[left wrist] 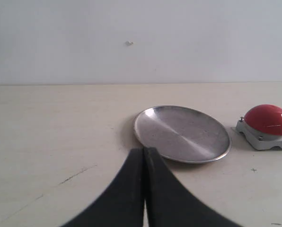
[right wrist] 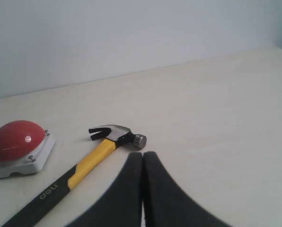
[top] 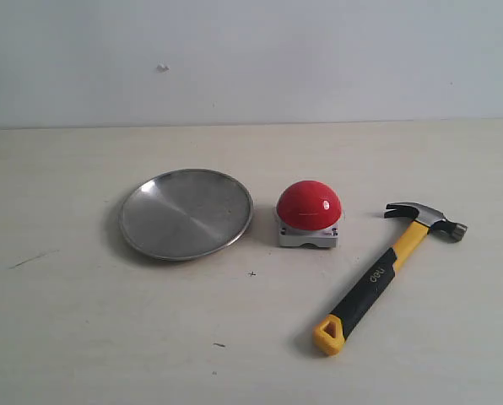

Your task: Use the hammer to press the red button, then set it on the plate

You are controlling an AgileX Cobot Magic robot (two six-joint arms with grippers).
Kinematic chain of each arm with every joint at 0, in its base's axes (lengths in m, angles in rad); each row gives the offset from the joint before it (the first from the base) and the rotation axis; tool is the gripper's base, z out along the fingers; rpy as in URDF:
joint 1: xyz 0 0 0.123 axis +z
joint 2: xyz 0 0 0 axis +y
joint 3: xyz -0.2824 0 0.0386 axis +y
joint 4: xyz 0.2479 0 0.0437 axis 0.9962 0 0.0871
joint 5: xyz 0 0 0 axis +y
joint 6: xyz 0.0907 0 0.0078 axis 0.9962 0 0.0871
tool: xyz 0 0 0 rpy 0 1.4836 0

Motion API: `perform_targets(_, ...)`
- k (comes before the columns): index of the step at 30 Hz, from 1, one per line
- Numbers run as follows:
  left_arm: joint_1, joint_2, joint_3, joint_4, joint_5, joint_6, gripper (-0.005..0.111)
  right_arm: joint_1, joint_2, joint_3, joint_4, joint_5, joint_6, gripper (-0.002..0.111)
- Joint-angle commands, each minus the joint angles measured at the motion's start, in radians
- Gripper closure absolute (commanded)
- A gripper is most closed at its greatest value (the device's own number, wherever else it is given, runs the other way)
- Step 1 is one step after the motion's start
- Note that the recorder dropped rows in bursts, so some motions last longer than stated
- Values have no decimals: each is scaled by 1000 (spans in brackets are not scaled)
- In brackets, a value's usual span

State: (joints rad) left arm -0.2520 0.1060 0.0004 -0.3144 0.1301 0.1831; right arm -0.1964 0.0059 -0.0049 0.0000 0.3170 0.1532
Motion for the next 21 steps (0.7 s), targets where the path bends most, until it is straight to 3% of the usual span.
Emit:
perform_targets(1, 0, -2, 0, -1, -4, -3, 106, -8, -6, 5, 0, -8, -1, 108)
perform_targets(4, 0, -2, 0, -1, -4, -3, 106, -8, -6, 5, -11, -41, -13, 108)
perform_targets(7, 0, -2, 0, -1, -4, -3, 106, -8, -6, 5, 70, -299, 12, 108)
perform_targets(10, 0, -2, 0, -1, -4, -3, 106, -8, -6, 5, 152, -443, 31, 108)
perform_targets(16, 0, -2, 0, -1, -4, -3, 106, -8, -6, 5, 281, -578, 44, 108)
perform_targets(21, 0, -2, 0, -1, -4, -3, 106, -8, -6, -3, 379, -886, 329, 108)
